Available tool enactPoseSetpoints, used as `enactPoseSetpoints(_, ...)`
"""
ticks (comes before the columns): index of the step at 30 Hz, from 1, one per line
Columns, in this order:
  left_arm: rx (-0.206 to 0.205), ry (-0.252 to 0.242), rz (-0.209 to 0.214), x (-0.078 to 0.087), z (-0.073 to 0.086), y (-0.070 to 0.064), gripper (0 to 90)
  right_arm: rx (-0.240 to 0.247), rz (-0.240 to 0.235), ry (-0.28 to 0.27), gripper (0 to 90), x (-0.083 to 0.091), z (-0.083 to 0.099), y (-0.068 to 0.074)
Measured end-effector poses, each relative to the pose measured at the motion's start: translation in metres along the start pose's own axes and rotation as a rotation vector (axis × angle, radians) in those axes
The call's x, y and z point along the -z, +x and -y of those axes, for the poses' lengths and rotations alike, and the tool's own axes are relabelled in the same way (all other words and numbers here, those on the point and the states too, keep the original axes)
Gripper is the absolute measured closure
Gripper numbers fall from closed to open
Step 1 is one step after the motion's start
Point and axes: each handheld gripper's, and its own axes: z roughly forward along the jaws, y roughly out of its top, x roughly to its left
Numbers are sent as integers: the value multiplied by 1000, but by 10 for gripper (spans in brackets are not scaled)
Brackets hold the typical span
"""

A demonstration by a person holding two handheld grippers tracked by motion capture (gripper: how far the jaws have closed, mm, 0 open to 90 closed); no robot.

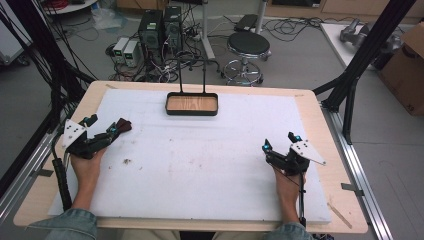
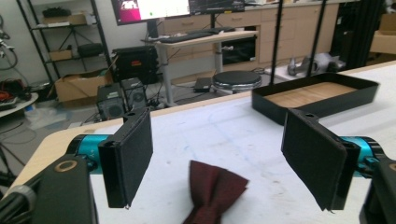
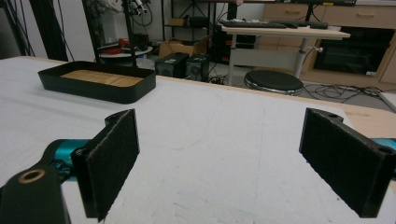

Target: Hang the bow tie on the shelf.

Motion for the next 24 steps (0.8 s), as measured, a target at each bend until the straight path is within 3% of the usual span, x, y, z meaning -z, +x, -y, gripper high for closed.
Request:
enactPoseSetpoints(5,0,66,-30,-6,4,14,287,7,0,0,112,0,0,0)
enactPoseSetpoints(8,27,133,-2,-13,5,22,324,0,1,0,112,0,0,0)
enactPoseSetpoints(10,8,181,9,-17,4,21,363,2,1,0,112,0,0,0)
enactPoseSetpoints(11,8,181,9,-17,4,21,362,4,-2,1,112,0,0,0)
enactPoseSetpoints(12,-6,229,20,-22,4,19,364,4,-2,1,112,0,0,0)
enactPoseSetpoints(15,-49,305,6,-27,3,15,375,4,-3,0,112,0,0,0)
enactPoseSetpoints(24,-127,467,11,-42,5,5,460,2,-3,-2,112,0,0,0)
